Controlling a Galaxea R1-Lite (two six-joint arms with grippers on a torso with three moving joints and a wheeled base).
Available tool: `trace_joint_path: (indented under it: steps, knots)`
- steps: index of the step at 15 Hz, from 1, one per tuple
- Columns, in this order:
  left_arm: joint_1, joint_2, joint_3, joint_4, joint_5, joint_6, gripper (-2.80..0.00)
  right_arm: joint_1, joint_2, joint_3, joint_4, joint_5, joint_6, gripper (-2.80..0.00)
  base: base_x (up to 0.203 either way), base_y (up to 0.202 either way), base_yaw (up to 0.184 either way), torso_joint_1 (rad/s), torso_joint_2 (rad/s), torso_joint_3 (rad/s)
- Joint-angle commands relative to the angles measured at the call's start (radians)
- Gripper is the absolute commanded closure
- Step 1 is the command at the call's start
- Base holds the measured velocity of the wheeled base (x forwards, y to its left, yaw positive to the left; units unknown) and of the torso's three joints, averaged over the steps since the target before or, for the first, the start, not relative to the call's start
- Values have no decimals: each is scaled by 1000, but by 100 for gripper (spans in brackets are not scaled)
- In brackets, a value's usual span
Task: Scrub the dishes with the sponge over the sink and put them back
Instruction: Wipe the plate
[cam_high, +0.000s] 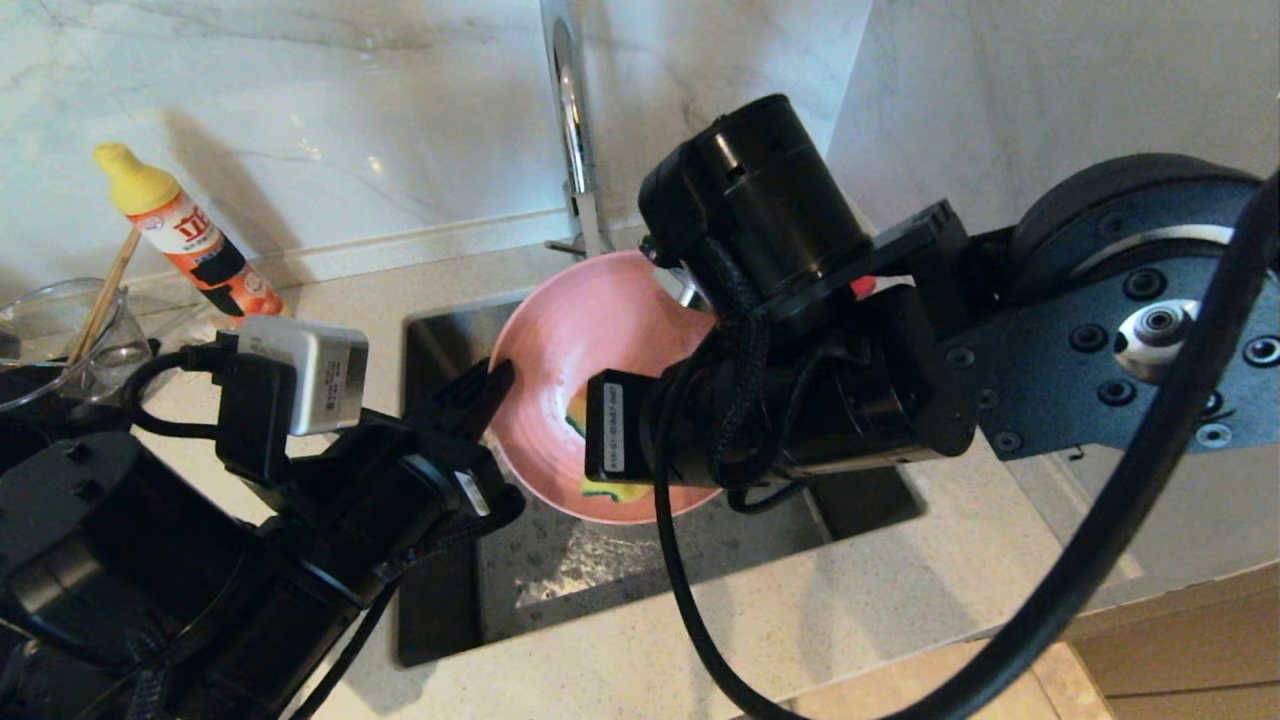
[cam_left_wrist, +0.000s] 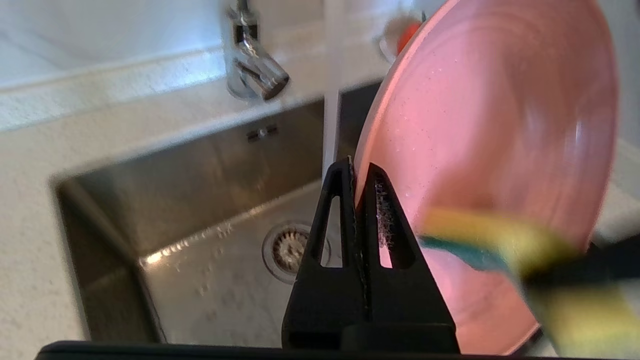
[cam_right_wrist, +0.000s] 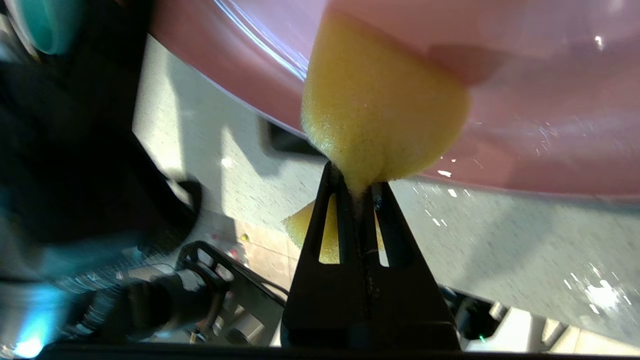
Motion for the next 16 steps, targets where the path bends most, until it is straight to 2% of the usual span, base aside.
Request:
trace_joint_path:
  steps: [1,4,10,16]
  knots:
    - [-4,9,22,-9,2,-3,0,1,24,-58,2,-2,1,0,0,0,0,0,0,0]
    - [-9,2,45,-25,2,-4,0,-25,16,-78,-10,-11,-5,0,0,0,0,0,0,0]
    - [-5,-25,52,-48,11,-6,0,-129,-61,-62,-19,-11,-25,0,0,0,0,0,0,0]
    - [8,-26,-10,-38,44,-21,0,-126,-127,104,-7,-4,-26,0,0,0,0,0,0,0]
